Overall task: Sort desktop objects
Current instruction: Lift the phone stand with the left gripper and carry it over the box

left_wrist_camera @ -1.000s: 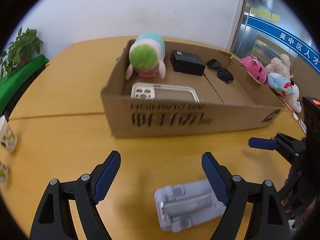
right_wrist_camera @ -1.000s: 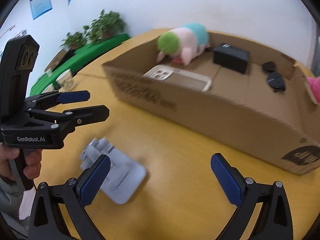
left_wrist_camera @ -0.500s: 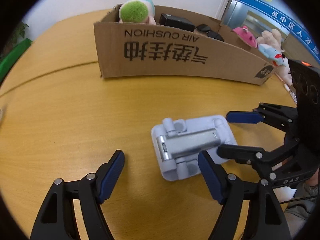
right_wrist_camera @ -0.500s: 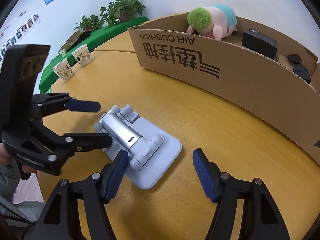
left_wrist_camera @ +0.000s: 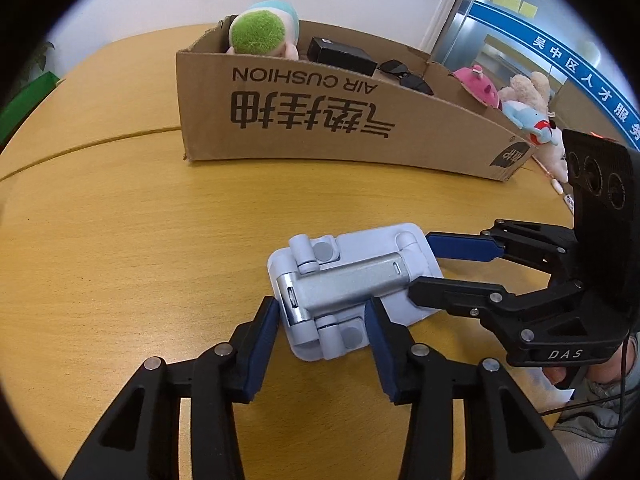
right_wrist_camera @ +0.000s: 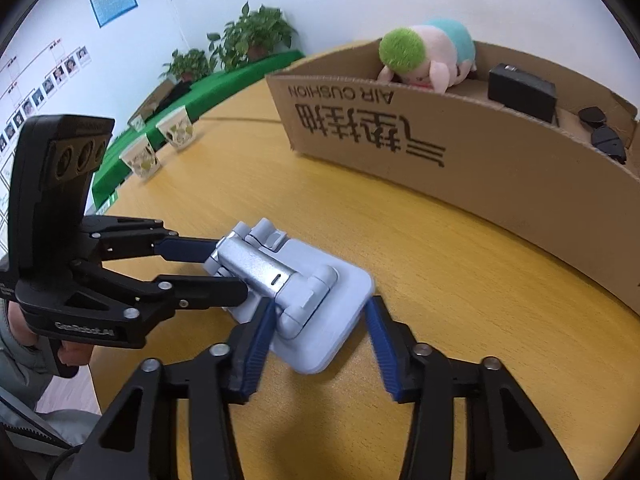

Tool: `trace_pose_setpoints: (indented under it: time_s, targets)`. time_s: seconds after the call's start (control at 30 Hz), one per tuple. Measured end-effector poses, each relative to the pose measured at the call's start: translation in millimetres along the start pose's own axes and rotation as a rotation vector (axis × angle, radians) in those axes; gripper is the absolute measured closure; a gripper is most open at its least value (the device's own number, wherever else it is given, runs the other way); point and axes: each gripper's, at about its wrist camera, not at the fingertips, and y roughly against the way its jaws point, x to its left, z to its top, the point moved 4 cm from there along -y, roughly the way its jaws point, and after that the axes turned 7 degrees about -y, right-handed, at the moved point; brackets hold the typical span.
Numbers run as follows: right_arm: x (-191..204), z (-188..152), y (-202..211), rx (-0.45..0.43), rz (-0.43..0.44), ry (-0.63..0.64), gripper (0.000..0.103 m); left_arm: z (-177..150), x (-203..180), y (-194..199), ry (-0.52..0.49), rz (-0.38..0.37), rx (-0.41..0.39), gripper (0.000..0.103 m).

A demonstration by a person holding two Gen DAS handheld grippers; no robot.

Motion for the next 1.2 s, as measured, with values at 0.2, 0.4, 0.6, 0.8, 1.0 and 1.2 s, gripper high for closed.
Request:
trace_pose_setpoints:
  time_s: [0.2, 0.4, 0.6, 0.8, 1.0, 1.2]
  targets:
    - [-1, 14, 22, -0.075, 0.006, 0.003, 0.06, 22, -11, 18, -0.01, 0.021, -0.065, 0.06]
    - [-4, 42, 64, -0.206, -0.021, 0.021, 0.06, 65, -29, 45, -0.048, 0.023, -0.171, 0.06]
    - [-25, 84, 103, -0.318, -0.065, 0.009, 0.061, 129, -49, 51, -0.099, 0.009, -0.26, 0.06]
    - [-56, 128, 121, -0.375, -0.127, -0.002, 0.062, 188, -64, 45, -0.194, 0.029, -0.341, 0.06]
    - [-97, 164, 96, -0.312, -0.146, -0.049, 0.062, 230, -72, 28, -0.257, 0.074, -0.364, 0.06]
    - [-116, 190, 60, -0.222, -0.082, -0.061, 0.094, 247, -88, -35, -0.315, 0.015, -0.227, 0.103]
